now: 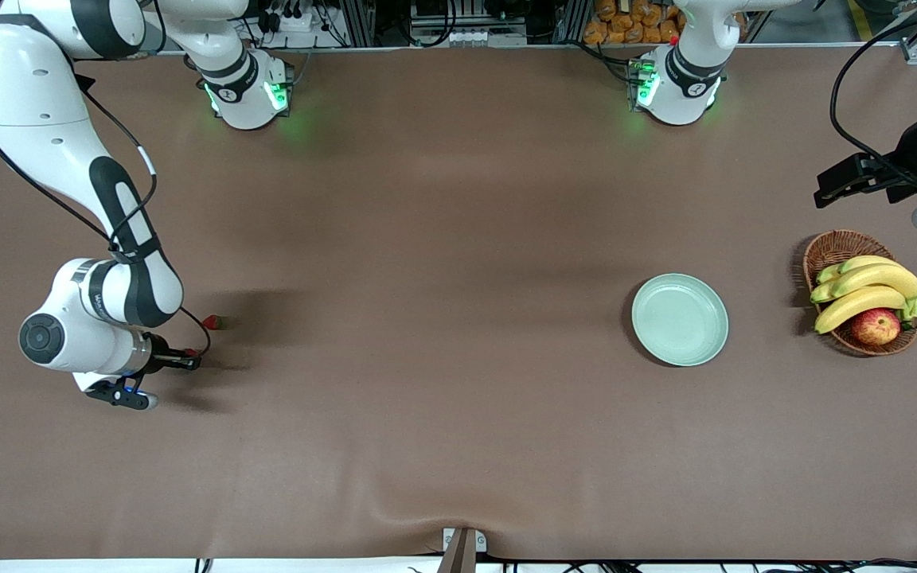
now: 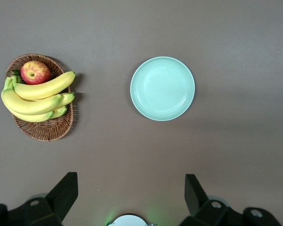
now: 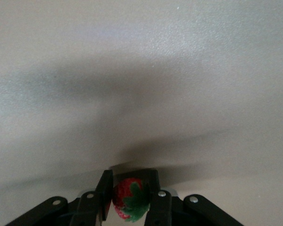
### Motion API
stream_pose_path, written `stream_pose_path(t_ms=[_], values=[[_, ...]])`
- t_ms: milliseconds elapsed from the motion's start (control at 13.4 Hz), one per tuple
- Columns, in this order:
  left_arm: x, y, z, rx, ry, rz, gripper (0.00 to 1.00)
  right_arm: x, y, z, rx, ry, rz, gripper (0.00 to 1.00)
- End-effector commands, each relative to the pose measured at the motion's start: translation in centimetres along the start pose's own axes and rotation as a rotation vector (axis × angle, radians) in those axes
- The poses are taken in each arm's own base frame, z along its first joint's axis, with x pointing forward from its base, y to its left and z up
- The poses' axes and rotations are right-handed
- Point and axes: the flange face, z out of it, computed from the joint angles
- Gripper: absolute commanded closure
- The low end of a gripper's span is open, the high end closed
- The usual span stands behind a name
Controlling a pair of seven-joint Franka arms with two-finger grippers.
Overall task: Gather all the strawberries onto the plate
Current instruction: 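Lower the right gripper and grasp one strawberry, then carry the strawberry to mid-table with the right gripper and release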
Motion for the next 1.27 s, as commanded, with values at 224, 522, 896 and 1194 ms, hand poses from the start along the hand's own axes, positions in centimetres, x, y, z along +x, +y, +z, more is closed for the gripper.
stream_pose_path(t_ms=[224,522,896,1194], values=[[0.1,0.0,-0.3,-0.020,0.013,0.016,0.00,1.2,-6.8,-9.1,0.124,-0.071,0.101,1.00],[0.0,0.0,-0.5,-0.022,0.015,0.016,0.00,-2.1,-19.8,-10.8,0.154,-0.082,0.338,1.00],[0.1,0.4,-0.1,-0.019,0.008,0.025,0.00,-8.1,-34.9,-11.7,0.355,-0.060,0.556,1.00],[0.3,0.8,-0.1,-0.018,0.010,0.029,0.00,-14.5,-45.8,-7.5,0.511,-0.048,0.690,1.00]])
